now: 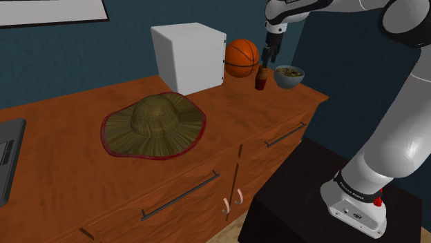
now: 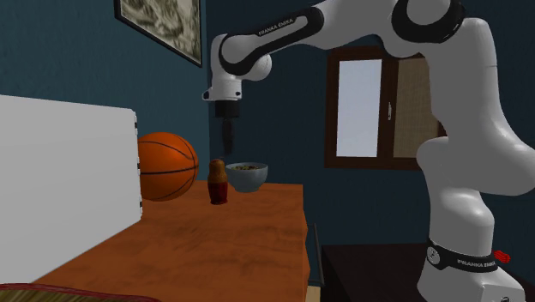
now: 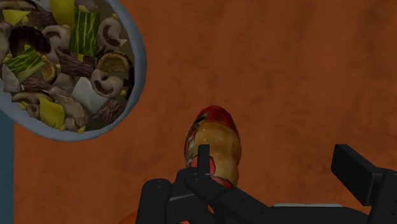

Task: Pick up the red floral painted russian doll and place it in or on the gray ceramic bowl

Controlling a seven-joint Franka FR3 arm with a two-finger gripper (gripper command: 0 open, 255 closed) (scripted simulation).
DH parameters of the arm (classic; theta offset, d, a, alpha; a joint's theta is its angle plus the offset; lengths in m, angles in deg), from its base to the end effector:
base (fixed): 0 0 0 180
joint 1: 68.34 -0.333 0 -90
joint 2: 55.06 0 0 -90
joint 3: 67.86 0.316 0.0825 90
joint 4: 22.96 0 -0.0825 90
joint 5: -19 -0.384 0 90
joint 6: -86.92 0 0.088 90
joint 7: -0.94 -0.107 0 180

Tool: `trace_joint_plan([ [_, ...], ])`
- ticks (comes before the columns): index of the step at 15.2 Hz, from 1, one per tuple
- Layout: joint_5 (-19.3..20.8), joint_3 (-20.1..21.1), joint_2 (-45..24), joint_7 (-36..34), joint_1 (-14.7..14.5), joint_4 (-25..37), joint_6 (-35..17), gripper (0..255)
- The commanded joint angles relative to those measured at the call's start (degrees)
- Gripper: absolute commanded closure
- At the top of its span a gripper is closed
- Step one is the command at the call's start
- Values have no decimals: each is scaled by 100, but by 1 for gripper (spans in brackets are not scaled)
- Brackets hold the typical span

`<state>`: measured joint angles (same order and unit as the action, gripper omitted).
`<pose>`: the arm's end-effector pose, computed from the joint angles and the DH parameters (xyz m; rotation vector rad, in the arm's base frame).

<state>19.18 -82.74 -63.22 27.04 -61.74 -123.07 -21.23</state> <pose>0.5646 -0.2147 0.4876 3.1016 0.1306 -0.0209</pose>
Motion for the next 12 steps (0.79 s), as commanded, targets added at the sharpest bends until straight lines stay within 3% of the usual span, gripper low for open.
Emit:
trace_joint_plan([
  [1,-152,-33,-483,148,95,520,39,0],
  [4,-355,-46,-1141,330,265,1248,116,0],
  [12,-388,-28,-1246,353,273,811,-422,0],
])
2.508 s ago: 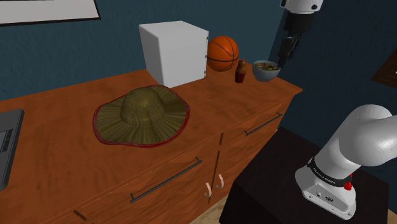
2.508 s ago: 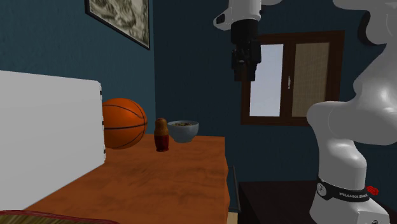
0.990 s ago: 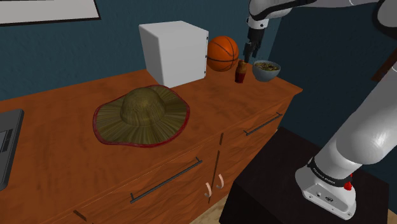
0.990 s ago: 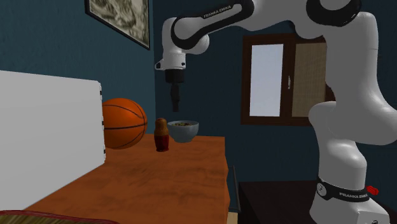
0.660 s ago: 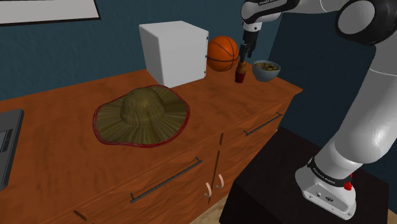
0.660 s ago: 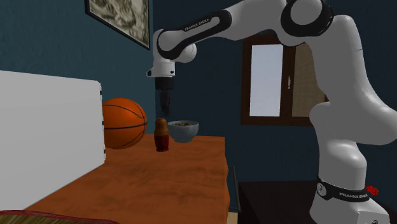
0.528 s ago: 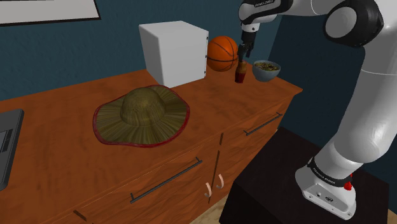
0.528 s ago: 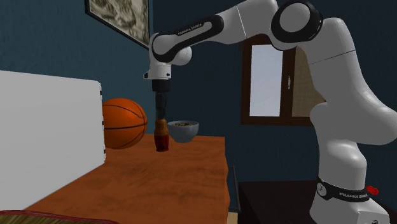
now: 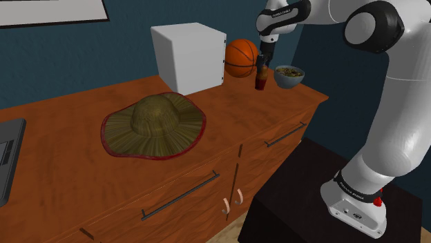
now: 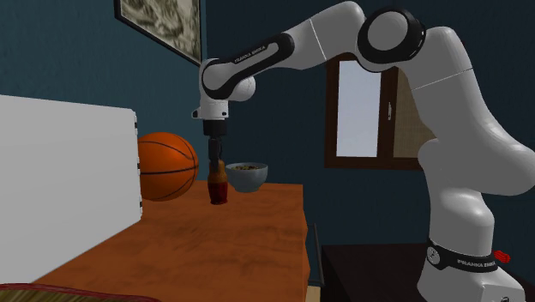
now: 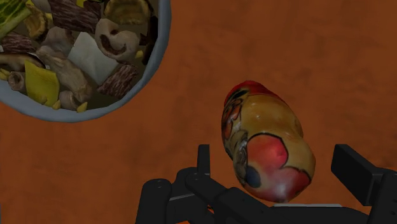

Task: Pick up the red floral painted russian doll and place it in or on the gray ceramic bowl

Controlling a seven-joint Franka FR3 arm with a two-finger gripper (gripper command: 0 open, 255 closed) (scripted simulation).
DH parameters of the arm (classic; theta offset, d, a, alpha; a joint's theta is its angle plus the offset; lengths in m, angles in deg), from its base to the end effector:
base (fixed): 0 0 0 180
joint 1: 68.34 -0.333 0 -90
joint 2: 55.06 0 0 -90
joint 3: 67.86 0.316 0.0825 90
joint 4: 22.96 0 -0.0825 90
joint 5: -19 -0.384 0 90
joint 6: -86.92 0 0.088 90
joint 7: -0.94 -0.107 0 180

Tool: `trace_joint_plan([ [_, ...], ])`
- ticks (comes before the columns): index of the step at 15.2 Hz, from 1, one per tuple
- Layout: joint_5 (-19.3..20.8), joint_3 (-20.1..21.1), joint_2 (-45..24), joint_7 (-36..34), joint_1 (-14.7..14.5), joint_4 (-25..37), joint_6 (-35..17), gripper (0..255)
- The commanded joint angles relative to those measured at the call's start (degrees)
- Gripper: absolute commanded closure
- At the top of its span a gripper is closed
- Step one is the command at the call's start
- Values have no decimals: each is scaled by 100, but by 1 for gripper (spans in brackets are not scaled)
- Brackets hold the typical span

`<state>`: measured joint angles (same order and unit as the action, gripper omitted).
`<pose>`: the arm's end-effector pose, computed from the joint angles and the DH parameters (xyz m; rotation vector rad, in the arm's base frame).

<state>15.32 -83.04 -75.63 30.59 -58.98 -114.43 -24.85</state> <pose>0.6116 -0.2527 0.4318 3.1065 0.1276 -0.0116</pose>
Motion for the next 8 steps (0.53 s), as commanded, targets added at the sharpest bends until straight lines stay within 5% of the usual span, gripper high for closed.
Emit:
trace_joint_plan([
  [1,-2,2,-6,-1,-3,-51,-60,0],
  [7,-2,3,-7,-2,-3,-50,-58,0],
  [8,-2,3,-7,-2,-3,-50,-58,255],
])
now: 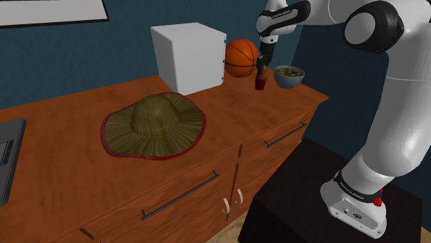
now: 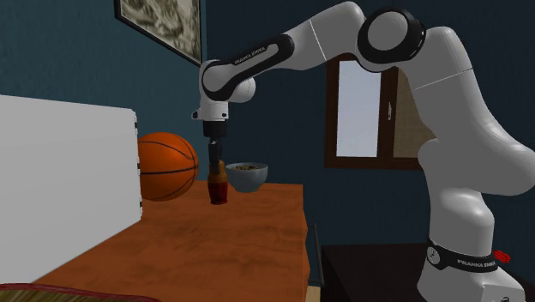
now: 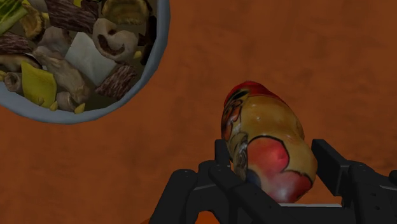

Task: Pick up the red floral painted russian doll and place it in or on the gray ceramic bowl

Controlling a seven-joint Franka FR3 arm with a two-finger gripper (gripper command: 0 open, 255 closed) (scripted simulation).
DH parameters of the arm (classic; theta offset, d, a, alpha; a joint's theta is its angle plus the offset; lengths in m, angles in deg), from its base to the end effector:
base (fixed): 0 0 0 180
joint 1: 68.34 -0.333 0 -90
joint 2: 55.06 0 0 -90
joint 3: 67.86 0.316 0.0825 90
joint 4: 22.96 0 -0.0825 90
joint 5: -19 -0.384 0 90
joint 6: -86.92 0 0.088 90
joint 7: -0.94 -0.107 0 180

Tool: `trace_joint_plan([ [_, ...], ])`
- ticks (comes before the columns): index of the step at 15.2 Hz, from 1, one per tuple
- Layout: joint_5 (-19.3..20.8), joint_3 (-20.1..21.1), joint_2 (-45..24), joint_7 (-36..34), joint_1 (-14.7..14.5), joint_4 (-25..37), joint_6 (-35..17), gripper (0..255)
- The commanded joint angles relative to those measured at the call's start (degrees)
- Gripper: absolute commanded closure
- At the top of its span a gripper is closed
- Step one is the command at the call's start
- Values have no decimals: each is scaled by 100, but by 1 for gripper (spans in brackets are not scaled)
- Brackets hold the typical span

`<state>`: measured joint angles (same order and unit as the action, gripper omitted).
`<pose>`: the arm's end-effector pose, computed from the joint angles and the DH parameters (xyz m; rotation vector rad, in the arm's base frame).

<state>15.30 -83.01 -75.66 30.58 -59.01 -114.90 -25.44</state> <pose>0.6115 -0.2523 0.4284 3.1059 0.1280 -0.0093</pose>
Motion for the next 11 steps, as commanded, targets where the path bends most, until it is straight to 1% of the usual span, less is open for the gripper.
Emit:
trace_joint_plan([
  [1,0,0,-3,0,0,-3,0,255],
  [9,0,0,-3,0,0,-4,-1,255],
  [11,11,-5,32,-4,0,102,138,255],
])
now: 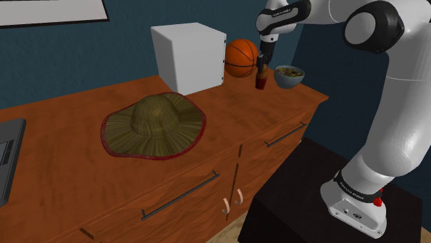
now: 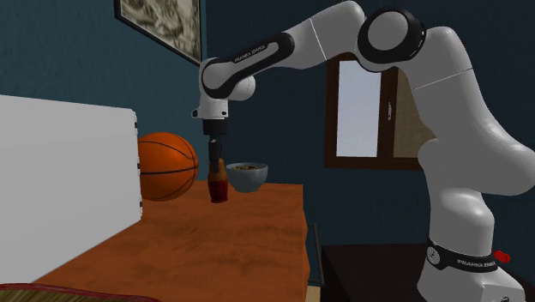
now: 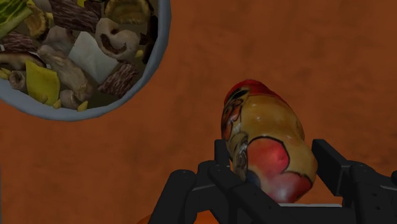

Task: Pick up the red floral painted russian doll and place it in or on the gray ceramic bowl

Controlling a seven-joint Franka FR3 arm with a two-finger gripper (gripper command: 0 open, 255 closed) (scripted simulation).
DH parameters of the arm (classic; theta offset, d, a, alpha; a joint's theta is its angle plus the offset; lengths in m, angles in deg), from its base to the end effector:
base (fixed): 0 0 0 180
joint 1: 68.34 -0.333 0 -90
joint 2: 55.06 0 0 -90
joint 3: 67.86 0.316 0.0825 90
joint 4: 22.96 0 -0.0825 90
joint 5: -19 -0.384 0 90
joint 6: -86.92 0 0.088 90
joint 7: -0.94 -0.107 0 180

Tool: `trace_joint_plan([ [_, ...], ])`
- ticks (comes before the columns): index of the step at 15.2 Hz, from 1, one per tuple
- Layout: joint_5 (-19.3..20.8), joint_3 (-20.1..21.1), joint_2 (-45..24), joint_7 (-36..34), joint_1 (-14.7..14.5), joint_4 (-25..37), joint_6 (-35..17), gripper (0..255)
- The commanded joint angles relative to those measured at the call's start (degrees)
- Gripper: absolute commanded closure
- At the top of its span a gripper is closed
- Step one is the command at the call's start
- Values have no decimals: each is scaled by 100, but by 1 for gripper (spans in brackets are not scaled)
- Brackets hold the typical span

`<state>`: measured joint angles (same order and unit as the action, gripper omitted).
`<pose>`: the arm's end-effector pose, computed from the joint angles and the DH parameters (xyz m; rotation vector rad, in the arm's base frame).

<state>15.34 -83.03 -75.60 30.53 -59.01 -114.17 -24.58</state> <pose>0.6120 -0.2522 0.4338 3.1063 0.1276 -0.0112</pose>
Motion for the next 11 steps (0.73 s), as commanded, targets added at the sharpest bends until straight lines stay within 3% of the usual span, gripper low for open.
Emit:
trace_joint_plan([
  [1,11,-6,39,-1,1,87,123,255],
  [11,38,-25,118,-8,19,747,859,255],
])
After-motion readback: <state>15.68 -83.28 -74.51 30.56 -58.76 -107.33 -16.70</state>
